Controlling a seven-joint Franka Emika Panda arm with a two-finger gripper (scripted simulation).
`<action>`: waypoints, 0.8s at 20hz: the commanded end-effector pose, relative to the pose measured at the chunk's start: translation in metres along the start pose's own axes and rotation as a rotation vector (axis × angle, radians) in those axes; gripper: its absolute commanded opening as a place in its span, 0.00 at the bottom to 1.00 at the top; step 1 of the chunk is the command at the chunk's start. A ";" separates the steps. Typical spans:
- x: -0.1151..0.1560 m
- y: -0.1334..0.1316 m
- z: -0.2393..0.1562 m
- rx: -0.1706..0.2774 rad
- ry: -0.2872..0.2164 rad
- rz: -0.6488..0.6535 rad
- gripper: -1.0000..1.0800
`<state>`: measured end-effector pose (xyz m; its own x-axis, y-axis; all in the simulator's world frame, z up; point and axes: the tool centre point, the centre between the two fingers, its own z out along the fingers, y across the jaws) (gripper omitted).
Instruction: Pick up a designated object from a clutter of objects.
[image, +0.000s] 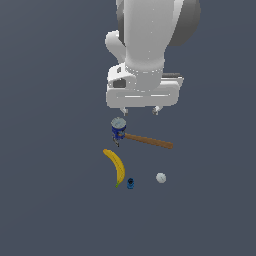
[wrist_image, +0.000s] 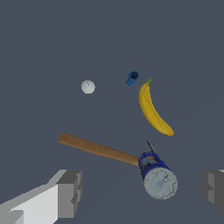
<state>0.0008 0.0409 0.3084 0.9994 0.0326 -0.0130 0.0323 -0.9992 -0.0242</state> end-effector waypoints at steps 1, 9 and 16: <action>0.000 0.000 0.000 0.000 0.000 0.000 0.96; 0.000 -0.011 0.000 0.029 -0.014 -0.001 0.96; 0.000 -0.013 -0.001 0.033 -0.015 0.000 0.96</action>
<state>0.0005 0.0538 0.3092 0.9990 0.0340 -0.0285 0.0324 -0.9978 -0.0574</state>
